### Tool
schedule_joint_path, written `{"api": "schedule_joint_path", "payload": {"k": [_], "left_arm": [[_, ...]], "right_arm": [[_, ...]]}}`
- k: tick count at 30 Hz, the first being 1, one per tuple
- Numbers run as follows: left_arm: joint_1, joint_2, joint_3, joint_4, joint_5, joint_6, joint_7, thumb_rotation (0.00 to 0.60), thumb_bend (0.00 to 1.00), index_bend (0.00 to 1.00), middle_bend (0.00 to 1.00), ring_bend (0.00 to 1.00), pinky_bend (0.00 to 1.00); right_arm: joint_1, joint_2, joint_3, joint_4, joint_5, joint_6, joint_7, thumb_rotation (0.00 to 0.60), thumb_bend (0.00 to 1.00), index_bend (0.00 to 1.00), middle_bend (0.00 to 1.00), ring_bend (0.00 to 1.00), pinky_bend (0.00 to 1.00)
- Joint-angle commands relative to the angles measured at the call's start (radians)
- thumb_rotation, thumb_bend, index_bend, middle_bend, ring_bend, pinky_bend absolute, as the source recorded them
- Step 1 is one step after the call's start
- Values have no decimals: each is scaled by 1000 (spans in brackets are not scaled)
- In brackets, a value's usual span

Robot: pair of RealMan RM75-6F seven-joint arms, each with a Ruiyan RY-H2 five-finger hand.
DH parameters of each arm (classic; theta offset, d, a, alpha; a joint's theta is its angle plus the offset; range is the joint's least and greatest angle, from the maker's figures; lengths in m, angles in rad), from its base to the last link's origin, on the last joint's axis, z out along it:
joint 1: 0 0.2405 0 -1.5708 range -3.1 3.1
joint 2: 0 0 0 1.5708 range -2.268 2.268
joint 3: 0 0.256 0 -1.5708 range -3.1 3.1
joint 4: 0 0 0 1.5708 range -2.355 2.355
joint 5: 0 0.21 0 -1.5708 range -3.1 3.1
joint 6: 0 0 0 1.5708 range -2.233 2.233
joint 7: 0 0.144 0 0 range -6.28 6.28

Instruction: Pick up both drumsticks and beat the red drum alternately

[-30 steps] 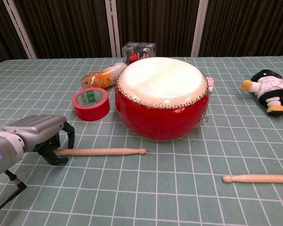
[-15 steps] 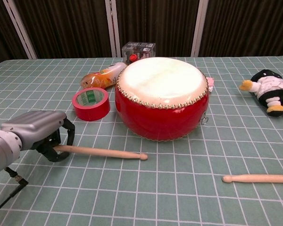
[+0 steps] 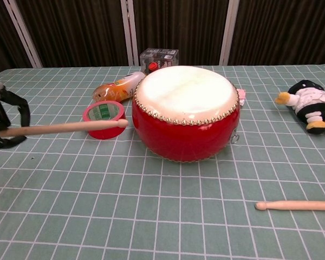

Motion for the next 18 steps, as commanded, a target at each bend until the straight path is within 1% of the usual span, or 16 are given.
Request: {"api": "schedule_joint_path", "payload": {"k": [1, 2, 4, 8, 13, 18], "left_arm": [[59, 221, 14, -13, 72, -26, -198, 600, 541, 756, 1000, 1000, 1000], [66, 248, 18, -14, 88, -31, -229, 600, 541, 756, 1000, 1000, 1000], [82, 298, 25, -13, 121, -39, -299, 600, 541, 757, 1000, 1000, 1000], [106, 341, 32, -2, 146, -39, -376, 600, 541, 757, 1000, 1000, 1000], [120, 373, 32, 31, 173, -57, -465, 600, 541, 757, 1000, 1000, 1000], [122, 386, 23, 42, 184, -72, -500, 600, 541, 757, 1000, 1000, 1000]], "right_arm": [[8, -5, -8, -25, 7, -29, -59, 600, 361, 263, 926, 985, 919], [9, -7, -12, -35, 9, -39, -79, 600, 361, 319, 968, 999, 956], [14, -13, -21, -64, 22, -67, -127, 600, 362, 380, 999, 1000, 993], [23, -27, -32, -105, 51, -115, -203, 600, 361, 448, 1000, 1000, 1000], [38, -86, -37, -155, 123, -179, -366, 600, 363, 474, 1000, 1000, 1000], [47, -177, -35, -146, 183, -205, -492, 600, 362, 474, 1000, 1000, 1000]]}}
